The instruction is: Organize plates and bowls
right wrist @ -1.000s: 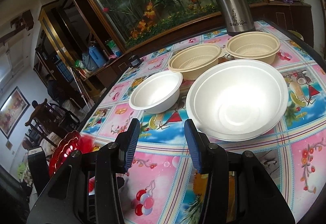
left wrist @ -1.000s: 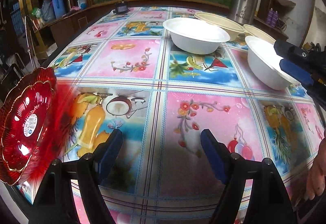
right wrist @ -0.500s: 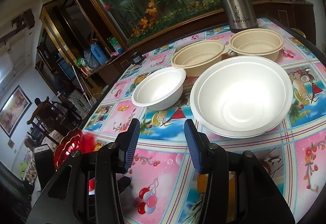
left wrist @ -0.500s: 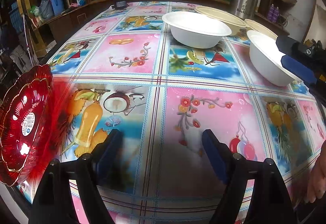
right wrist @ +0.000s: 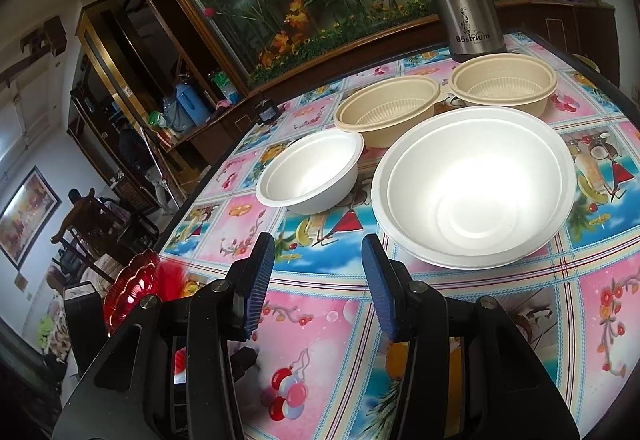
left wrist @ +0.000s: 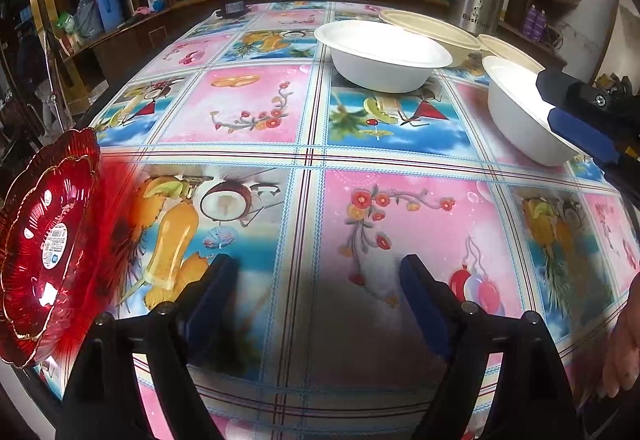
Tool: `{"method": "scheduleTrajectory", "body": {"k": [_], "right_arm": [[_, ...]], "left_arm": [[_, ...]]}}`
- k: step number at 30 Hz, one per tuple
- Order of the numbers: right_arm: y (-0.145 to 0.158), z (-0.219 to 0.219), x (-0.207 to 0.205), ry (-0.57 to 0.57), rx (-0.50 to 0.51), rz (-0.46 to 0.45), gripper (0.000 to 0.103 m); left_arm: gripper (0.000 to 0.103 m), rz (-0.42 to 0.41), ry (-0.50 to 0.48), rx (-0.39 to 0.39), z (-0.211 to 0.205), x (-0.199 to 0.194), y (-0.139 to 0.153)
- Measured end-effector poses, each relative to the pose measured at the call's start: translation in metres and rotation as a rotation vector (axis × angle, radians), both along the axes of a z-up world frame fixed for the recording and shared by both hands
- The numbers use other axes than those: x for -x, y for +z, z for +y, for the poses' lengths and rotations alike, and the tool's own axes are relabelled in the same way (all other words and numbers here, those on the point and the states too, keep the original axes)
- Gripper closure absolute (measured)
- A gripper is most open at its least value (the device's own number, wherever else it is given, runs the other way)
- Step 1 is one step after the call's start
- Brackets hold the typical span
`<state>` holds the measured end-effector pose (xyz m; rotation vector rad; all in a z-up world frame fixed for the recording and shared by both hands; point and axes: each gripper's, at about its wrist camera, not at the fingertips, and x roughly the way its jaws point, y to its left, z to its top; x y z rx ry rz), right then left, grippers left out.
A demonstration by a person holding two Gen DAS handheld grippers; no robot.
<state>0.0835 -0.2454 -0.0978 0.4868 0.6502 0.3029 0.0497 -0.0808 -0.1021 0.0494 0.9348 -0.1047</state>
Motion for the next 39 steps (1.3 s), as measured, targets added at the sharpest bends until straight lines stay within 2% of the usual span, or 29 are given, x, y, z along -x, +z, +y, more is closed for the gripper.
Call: {"method": "scheduleTrajectory", "body": {"k": [23,34,39], "right_arm": [[-0.0012,0.0037,0.0004,0.003,0.016,0.014,0.057],[-0.0016,0.0058,0.0007,0.007,0.022,0.020,0.057],[-0.0013,0.0060,0.0008,0.007,0.020,0.020,0.057]], "left_arm": [[0.015,0.003,-0.006,-0.001,-0.0022,-0.0005,-0.0011],[0.012,0.008,-0.015,-0.002,-0.0038,-0.0004,-0.0015],[0.007,0.018,-0.017,-0.003,-0.0047,-0.0009,-0.0026]]}}
